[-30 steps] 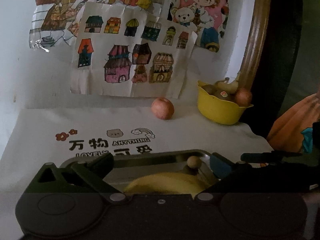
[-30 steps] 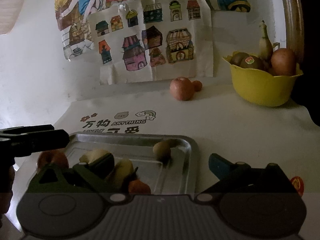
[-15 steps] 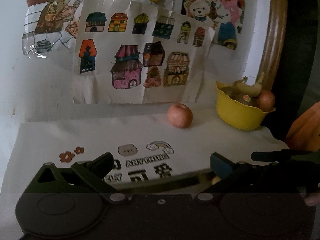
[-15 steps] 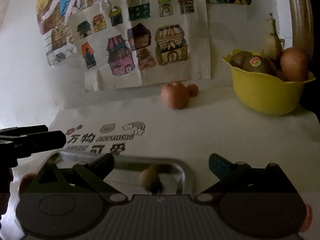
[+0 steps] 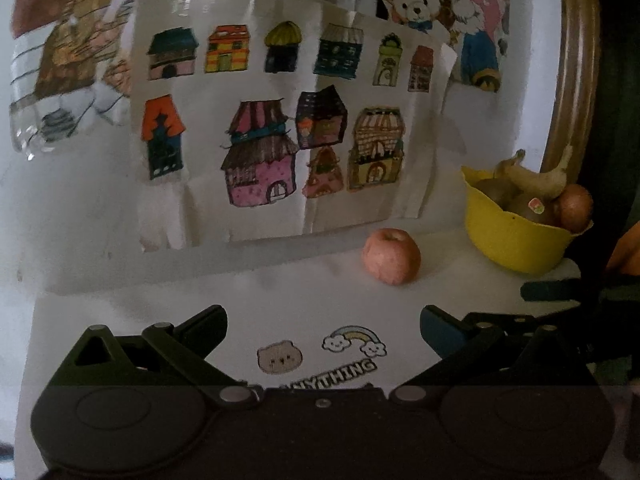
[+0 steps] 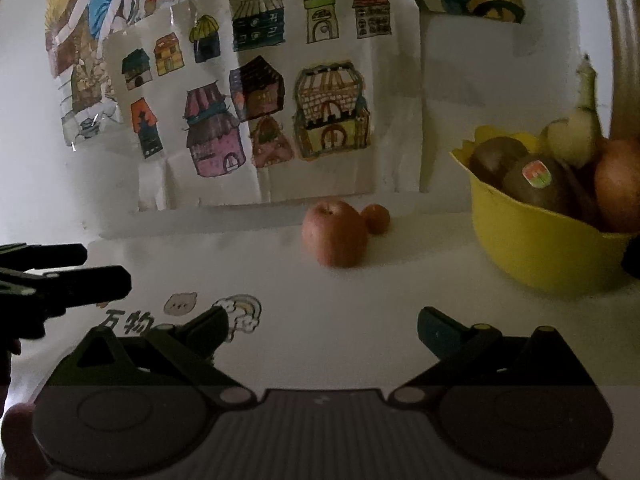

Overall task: Organize fruits
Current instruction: 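Swing both tools away from the tray toward the red apple and cherry tomato, then lower both open tools toward the red apple and cherry tomato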

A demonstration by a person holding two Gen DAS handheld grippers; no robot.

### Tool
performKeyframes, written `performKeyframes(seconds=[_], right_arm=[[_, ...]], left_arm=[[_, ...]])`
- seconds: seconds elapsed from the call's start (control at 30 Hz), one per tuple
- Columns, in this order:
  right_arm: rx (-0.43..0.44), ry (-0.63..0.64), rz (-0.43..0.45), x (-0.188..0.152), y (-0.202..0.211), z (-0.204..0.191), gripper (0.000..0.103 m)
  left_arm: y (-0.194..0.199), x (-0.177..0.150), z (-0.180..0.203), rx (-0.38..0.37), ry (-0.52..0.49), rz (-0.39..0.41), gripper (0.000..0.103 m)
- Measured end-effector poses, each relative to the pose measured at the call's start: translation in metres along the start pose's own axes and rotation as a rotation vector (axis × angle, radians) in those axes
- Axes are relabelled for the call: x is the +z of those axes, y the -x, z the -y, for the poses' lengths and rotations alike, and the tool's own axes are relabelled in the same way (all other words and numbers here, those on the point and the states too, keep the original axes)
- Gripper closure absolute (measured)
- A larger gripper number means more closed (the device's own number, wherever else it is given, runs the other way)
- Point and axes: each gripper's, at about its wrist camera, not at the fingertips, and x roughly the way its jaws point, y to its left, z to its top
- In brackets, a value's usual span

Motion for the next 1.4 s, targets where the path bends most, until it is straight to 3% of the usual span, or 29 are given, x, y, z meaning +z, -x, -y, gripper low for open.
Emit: performKeyframes(seconds=[0.23,0.7,0.93,1.23,1.4], right_arm=[[-0.004,0.02,-0.003,0.014,-0.021,0.006,0.0],[-0.034,0.032,0.001,0.025,-0.047,0.013,0.0],[-0.032,0.034,0.016,0.028,-0.05,0.014,0.0],[-0.027,0.061,0.053,0.032,-0.036,0.008,0.0],[-0.029,0.071,0.074,0.037,-0.029,0.009,0.0]], left_arm=[[-0.022,0.014,-0.002,0.021,-0.049,-0.002,0.001],[-0.053,0.028,-0.021,0.077,-0.015,0.007,0.001],[-0.045,0.034,-0.026,0.093,0.007,0.021,0.001],[-0.013,0.065,-0.019,0.116,-0.016,0.116,0.001],[-0.018,0.072,-0.015,0.099,-0.014,0.117,0.001]])
